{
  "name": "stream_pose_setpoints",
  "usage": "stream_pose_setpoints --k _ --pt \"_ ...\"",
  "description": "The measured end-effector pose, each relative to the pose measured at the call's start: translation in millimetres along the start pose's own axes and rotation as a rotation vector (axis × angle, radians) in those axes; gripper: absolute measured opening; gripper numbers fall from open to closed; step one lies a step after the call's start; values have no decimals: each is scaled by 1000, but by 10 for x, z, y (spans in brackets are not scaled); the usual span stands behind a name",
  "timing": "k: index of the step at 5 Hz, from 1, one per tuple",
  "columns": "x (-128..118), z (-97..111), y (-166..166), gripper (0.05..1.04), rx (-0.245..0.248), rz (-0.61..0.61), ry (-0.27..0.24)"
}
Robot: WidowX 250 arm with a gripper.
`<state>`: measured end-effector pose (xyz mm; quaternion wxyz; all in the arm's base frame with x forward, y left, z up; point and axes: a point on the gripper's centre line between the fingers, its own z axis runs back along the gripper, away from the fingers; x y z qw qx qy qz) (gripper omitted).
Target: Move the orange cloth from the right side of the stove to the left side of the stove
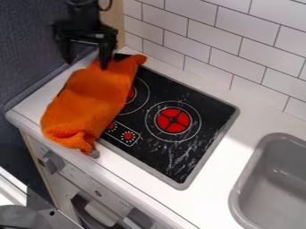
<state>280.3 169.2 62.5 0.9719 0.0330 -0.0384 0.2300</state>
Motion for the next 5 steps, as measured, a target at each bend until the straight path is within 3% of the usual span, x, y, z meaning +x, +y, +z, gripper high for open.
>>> stream_pose_setpoints --k 1,2,3,5 --pt "-67 148 -85 999 -22 7 3" --pt "-227 116 -287 999 0 -11 71" --pt "-412 113 -769 999 -25 -103 136" --pt "-712 259 -1533 999 -47 -238 136"
